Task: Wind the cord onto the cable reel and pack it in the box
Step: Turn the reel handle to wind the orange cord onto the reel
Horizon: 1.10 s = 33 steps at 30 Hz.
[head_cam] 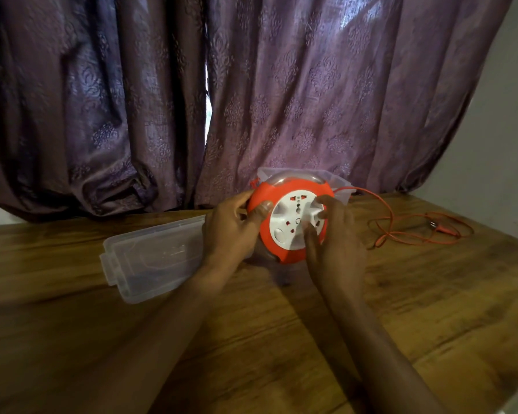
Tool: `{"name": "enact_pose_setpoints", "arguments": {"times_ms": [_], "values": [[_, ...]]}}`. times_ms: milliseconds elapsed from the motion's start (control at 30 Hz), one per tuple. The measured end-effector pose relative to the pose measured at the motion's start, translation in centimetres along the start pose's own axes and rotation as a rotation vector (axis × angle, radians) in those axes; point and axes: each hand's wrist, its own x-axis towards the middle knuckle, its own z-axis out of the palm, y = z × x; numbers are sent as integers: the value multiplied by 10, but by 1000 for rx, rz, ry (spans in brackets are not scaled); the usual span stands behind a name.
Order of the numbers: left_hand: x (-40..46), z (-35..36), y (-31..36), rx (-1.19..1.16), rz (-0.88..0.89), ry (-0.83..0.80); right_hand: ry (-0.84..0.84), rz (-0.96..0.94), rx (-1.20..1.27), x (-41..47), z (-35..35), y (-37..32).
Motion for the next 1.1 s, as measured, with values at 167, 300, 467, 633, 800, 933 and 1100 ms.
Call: {"name": "enact_pose_setpoints", "arguments": {"times_ms": [167, 300, 467, 633, 800, 933, 1100], "values": [[5, -3, -2, -47, -27, 24, -258, -164, -166, -2, 6, -7], [5, -5, -2, -45, -19, 15, -337, -154, -228, -2, 6, -5], [3, -2, 2, 5, 27, 1, -268, -145, -319, 0, 7, 0], [2, -2, 4, 17, 49, -8, -201, -51, -209, -1, 4, 1], [-1, 1, 7, 88, 90, -25, -102, 58, -194, -1, 4, 1], [-4, 2, 10, 127, 156, -44, -69, 179, -126, -1, 5, -1], [-7, 4, 10, 164, 170, -38, -21, 363, 55, -5, 5, -5]]}}
